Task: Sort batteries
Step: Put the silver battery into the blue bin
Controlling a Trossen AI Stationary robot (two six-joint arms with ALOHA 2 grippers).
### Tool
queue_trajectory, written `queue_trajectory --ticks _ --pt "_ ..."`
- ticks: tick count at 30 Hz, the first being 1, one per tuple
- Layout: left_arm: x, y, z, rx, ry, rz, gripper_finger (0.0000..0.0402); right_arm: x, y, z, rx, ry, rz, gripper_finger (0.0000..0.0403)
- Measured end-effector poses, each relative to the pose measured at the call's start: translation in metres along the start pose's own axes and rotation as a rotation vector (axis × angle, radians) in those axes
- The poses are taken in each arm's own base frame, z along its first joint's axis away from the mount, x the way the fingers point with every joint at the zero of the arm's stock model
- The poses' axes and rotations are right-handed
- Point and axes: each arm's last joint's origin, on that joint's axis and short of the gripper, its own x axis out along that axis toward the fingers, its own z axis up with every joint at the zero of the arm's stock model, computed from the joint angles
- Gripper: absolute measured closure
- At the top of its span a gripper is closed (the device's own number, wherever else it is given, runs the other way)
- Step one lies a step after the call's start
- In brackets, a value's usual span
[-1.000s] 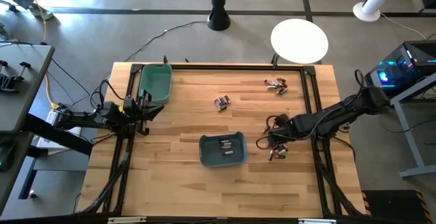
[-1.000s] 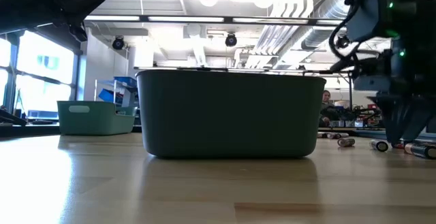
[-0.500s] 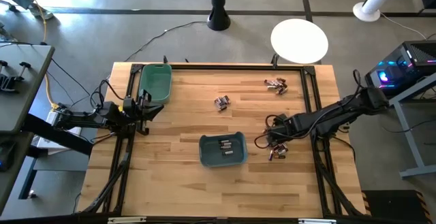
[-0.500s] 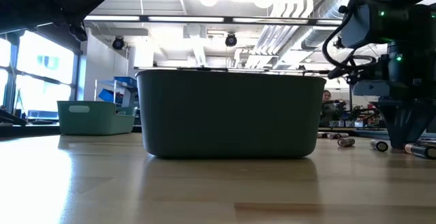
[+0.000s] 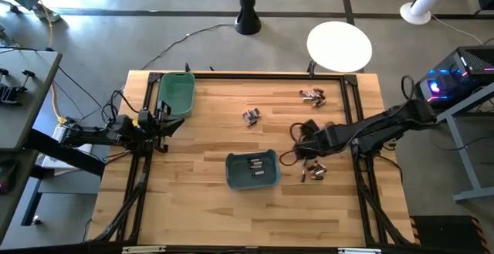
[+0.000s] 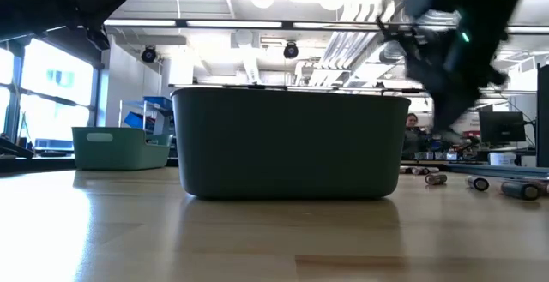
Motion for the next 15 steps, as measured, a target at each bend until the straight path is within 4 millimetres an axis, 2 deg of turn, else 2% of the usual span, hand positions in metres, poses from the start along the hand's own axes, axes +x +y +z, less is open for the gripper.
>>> queue_trajectory --ticks 4,8,10,15 --pt "0.0 0.0 0.0 0.0 0.002 0.0 0.0396 -0.034 0.036 0.041 -0.217 -0.194 0.236 0.0382" --pt "0.0 0.0 -0.001 0.002 0.009 0.0 0.0396 -0.045 0.079 0.066 -0.496 -0.319 0.486 0.0382" --pt "0.0 0.0 -0.001 0.002 0.013 0.0 0.0396 -0.037 0.099 0.072 -0.591 -0.322 0.571 0.0382" --pt "0.0 0.0 -0.001 0.002 0.01 -0.003 0.0396 0.011 0.147 0.074 -0.777 -0.184 0.716 0.0381"
